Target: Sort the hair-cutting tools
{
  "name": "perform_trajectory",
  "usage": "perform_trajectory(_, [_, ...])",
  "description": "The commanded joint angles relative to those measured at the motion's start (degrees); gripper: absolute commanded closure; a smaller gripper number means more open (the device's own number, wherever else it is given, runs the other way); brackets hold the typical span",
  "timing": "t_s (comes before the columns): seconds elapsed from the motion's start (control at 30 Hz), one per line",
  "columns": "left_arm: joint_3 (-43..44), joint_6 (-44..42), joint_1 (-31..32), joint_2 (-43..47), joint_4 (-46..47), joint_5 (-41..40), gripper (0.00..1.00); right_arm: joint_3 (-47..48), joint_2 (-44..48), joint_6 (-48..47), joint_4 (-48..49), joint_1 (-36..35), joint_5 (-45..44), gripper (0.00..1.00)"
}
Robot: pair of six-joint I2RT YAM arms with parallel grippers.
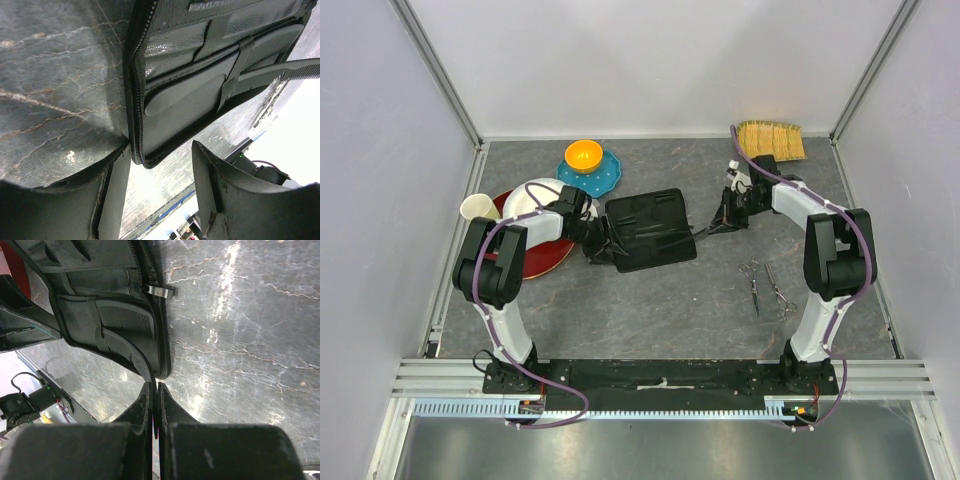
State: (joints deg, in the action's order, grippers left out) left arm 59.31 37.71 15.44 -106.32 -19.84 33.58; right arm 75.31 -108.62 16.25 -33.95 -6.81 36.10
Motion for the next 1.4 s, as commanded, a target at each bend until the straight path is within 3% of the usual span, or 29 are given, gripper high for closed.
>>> perform_trajectory(0.0, [1.1,0.7,0.6,-2.0,1.9,0.4,0.4,-1.8,-1.2,-1.3,3.6,-2.9,-1.4,1.0])
perform_trajectory(0.2, [0.8,1.7,0.8,-2.7,3.0,1.4,0.39,-3.8,-0.2,-1.3,6.3,-3.9,-3.2,1.0])
perform_trajectory(0.47, [1.2,1.0,1.0,-3.2,2.7,0.8,0.39,-4.6,2.9,-2.2,7.6,-4.1,-15.8,1.0])
perform_trajectory(0.77, [1.8,0.3,1.0,-3.2,1.9,-0.3,0.39,-6.1,5.7,-2.2,8.7,-4.1,-21.3,1.0])
perform_trajectory(1.37, [2.1,-0.1,1.3,-3.2,1.0,-0.8,0.4,-8.5,7.0,-2.0,10.4,-5.5,-21.9,1.0])
